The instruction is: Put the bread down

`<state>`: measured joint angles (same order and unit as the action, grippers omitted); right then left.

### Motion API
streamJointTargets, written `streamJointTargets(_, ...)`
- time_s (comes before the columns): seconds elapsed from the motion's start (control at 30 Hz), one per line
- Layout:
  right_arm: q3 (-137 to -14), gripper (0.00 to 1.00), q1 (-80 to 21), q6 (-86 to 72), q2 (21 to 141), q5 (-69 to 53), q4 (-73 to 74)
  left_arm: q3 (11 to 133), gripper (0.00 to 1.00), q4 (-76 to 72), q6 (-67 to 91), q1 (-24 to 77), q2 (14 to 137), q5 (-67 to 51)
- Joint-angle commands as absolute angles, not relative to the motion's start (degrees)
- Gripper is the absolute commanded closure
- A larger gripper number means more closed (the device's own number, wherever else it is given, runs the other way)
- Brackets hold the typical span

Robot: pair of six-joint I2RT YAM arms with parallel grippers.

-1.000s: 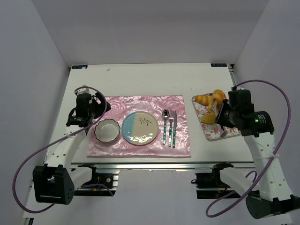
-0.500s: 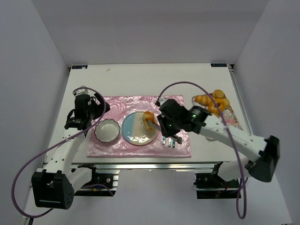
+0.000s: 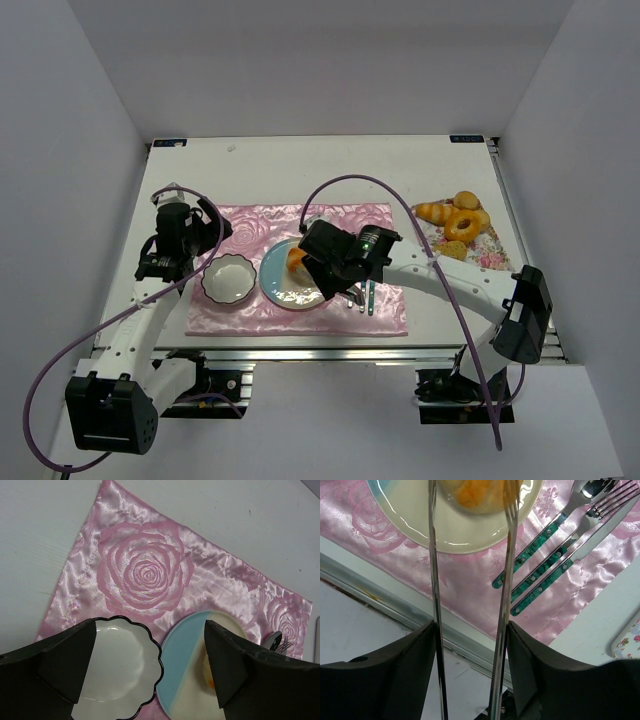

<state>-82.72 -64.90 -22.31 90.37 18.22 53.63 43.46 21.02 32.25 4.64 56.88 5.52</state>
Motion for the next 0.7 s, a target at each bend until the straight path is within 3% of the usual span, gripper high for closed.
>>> streamJointTargets(0.0, -84.73, 0.37, -64.86, -21.88, 88.16, 18.02, 52.30, 43.51, 0.02, 21.53, 32.34, 4.83, 56.08, 6.33)
streamJointTargets(0.13, -84.55, 0.31, -64.86, -21.53, 86.49, 18.10, 50.81, 43.42, 0.02, 21.45, 32.34, 4.83, 55.90, 6.42)
streamJointTargets(0.47, -82.54, 0.35, -61.97, -26.27, 76.92, 23.81, 49.83, 43.42, 0.02, 21.53, 32.26, 4.83, 55.55, 6.06)
streamJointTargets(0.67, -67.61, 0.38, -40.02, -32.07, 61.54, 20.83, 47.99, 43.16, 0.02, 21.18, 32.26, 4.75, 55.02, 5.80)
